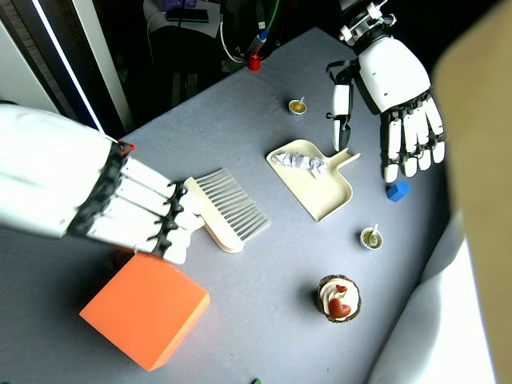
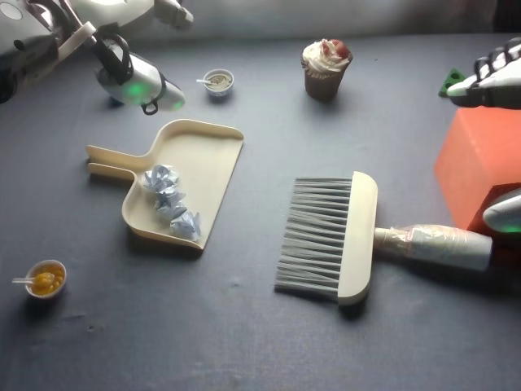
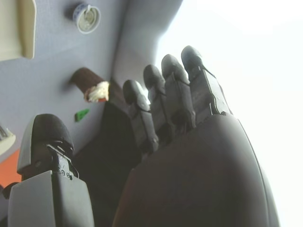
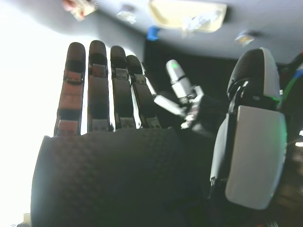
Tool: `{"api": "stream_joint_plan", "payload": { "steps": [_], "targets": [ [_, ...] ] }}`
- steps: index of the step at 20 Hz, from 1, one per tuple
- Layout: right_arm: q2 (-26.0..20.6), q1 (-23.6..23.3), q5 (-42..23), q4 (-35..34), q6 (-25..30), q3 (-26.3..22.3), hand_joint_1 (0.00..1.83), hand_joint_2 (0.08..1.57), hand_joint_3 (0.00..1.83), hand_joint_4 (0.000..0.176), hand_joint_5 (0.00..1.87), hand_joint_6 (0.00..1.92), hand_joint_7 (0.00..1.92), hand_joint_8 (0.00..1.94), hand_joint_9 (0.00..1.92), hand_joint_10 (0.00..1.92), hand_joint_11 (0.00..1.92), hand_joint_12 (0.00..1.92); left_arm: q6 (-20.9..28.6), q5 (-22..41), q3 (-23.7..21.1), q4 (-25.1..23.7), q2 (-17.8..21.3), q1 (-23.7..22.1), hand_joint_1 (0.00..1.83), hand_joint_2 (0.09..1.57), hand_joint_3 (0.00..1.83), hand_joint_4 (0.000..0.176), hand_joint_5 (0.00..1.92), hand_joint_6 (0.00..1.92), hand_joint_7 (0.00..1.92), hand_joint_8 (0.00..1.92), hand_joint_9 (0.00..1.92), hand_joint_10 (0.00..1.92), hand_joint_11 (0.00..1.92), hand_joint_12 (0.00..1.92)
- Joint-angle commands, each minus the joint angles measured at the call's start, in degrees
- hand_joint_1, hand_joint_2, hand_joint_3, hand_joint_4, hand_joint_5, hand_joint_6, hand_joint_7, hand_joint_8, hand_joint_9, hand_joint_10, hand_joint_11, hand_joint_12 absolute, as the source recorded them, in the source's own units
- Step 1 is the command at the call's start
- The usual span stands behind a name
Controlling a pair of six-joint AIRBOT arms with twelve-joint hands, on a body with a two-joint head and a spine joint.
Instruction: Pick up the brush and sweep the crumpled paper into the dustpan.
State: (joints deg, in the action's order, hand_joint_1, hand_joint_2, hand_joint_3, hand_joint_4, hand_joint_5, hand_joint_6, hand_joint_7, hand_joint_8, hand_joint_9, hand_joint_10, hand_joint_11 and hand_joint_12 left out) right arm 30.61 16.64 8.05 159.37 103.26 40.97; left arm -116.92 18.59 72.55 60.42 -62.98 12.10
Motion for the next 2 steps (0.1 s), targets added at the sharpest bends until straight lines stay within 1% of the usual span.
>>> {"api": "stream_joint_plan", "payload": {
  "steps": [1,2],
  "targets": [
    [-0.6,-0.7,5.2,1.4,0.3,-0.1,0.60,0.92,0.00,0.075,0.22,0.00,0.08,0.00,0.02,0.00,0.00,0.06,-0.1,3.8,-0.2,-1.5,0.7,-0.3,0.84,0.95,0.00,0.051,0.34,0.00,0.12,0.00,0.06,0.00,0.07,0.28],
    [-0.7,-0.8,5.1,1.5,1.3,-0.1,0.57,0.90,0.00,0.107,0.21,0.00,0.02,0.00,0.00,0.00,0.00,0.01,-0.1,3.9,-0.2,-1.5,0.7,-0.3,0.76,0.97,0.00,0.052,0.24,0.00,0.05,0.00,0.01,0.00,0.02,0.27]
  ]
}}
